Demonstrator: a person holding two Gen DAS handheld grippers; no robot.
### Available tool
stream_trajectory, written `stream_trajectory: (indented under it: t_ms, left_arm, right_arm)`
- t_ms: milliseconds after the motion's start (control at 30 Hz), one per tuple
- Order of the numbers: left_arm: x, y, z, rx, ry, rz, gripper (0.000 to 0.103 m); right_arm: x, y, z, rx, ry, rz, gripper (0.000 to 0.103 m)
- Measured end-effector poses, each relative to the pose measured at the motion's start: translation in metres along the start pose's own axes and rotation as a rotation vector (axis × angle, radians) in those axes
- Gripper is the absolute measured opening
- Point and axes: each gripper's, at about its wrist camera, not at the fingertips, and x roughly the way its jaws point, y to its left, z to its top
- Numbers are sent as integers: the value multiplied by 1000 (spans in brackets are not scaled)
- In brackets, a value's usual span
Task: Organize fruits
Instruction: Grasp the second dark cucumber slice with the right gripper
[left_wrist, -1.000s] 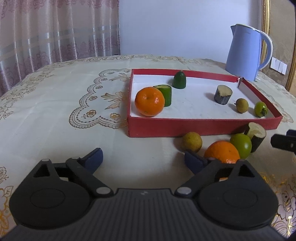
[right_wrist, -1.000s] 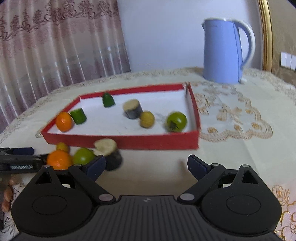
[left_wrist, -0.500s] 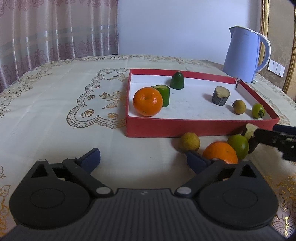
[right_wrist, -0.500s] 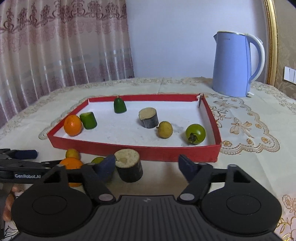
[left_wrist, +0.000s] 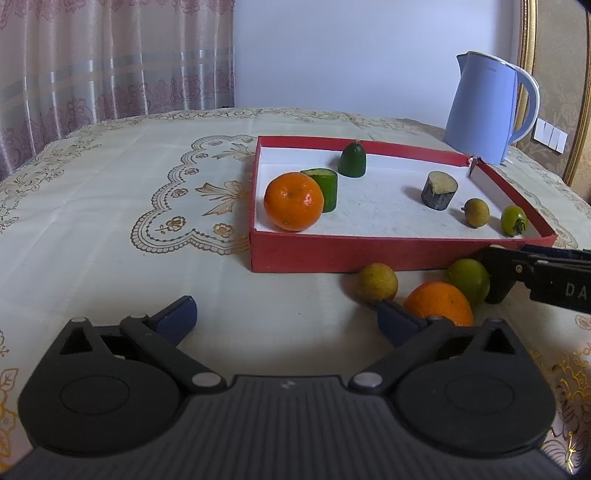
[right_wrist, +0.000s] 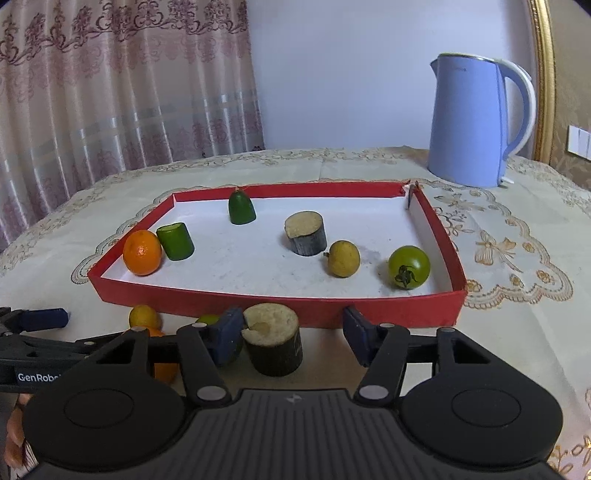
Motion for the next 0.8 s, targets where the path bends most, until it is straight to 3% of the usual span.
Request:
stream_trajectory:
  t_ms: [267,367,400,433,633,800]
  left_arm:
    - [0,1,0,-3,-1,-2,103]
    - [0,1,0,-3,-1,-2,103]
    - [0,1,0,-3,-1,-2,103]
    - [0,1,0,-3,-1,-2,103]
    - [0,2,0,-7,-2,-5,103]
    - [0,2,0,-6,-2,-4,103]
  right_arm:
    - [1,8,-7,-26,30,-44,59]
    - [10,6,-9,-1,42,-27,49]
    - [9,7,-10,-9,35,-25,36]
    - [7,7,-11,-11,33,-10,33]
    - [1,0,-13,-23,23,-50,33]
    - [-4,-26,-13,-7,20,-170,32]
